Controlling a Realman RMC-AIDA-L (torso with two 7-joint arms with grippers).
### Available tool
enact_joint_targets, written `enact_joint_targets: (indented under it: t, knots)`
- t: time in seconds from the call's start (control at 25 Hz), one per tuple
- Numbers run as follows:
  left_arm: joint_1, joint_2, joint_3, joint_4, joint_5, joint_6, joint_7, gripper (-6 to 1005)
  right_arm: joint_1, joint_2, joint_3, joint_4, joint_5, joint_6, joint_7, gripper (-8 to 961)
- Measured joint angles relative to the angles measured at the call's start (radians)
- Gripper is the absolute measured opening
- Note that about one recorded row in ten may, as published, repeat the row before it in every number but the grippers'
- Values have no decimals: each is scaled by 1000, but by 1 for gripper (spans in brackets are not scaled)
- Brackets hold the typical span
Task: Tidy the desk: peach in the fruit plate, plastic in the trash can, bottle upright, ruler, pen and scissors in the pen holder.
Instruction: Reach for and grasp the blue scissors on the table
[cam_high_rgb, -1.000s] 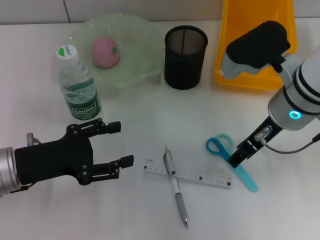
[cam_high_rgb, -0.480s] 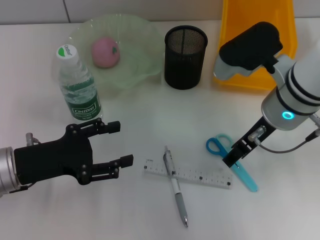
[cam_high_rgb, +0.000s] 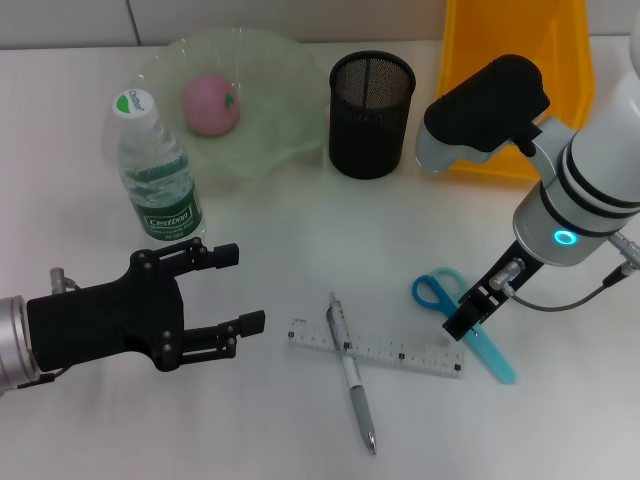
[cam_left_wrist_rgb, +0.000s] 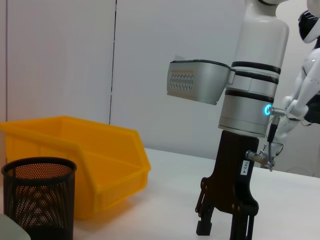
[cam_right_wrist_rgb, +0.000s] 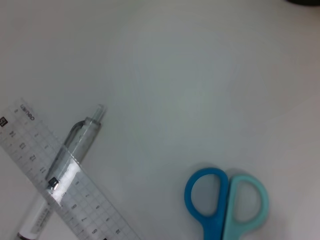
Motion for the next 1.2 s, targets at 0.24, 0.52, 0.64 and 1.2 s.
enact_joint_targets:
  t: [0.24,0.52,0.64,1.2]
  knots:
    - [1,0,0,0,0,0,0,800,0,0,0,1,0,0,0,779]
    - [0,0,0,0,0,-1,1,800,0,0,-8,5,14,6,0,570]
    - [0,0,0,0,0,-1,1,800,1,0,-10,10,31,10,0,531]
    - [-1,0,0,0,0,-1,2,800,11,0,-11,54,41,23,0,525]
